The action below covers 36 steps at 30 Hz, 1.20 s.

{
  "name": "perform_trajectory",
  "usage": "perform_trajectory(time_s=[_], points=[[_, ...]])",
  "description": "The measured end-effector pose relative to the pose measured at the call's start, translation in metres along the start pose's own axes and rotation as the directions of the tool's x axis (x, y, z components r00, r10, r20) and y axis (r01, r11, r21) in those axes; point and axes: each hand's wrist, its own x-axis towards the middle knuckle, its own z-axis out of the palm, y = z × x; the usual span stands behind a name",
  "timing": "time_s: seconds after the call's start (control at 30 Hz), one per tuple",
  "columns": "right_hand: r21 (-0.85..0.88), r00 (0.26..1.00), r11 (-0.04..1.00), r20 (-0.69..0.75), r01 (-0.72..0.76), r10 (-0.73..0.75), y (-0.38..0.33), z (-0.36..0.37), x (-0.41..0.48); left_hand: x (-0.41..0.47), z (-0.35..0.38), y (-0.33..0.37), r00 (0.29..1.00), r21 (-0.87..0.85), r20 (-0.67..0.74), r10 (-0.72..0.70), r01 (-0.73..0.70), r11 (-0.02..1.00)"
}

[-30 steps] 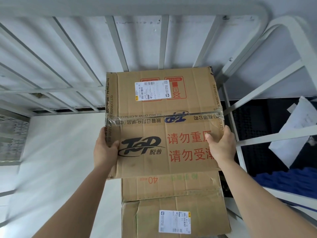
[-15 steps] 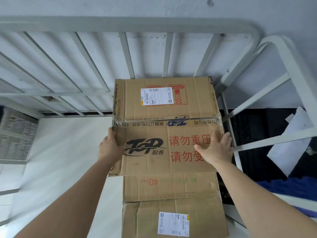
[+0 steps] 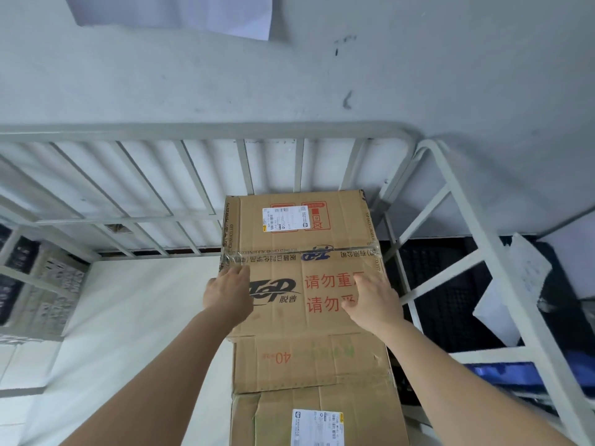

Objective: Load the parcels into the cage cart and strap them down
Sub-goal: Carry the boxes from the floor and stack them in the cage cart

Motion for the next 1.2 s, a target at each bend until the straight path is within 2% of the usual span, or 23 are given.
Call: perform_trajectory(time_s=[0.23,0.5,0.77,1.03,1.2], points=[[-0.089,0.992,0.996,-0.121,0.022,-0.033,-0.01,-0.065,-0.07,-0.039,-0.061,0.039,0.969,0.141,-0.101,0.226,-0.211,0.967],[-0.11,0.951,0.985,-0.294,-0.134,0.097,-0.023,-0.116,-0.178,-0.105,-0.123,0.075,0.836,0.249,-0.222,0.502,-0.45,0.858],[-0.098,0.848,0.93,-0.454,-0.354,0.275,-0.029,-0.142,-0.319,-0.202,-0.166,0.105,0.623,0.35,-0.268,0.735,-0.647,0.677],[-0.012,0.7,0.824,-0.535,-0.566,0.473,-0.023,-0.136,-0.478,-0.328,-0.179,0.141,0.33,0.459,-0.292,0.897,-0.775,0.435],[0.071,0.599,0.739,-0.536,-0.67,0.595,-0.031,-0.113,-0.584,-0.412,-0.165,0.141,0.238,0.475,-0.236,0.942,-0.818,0.325]])
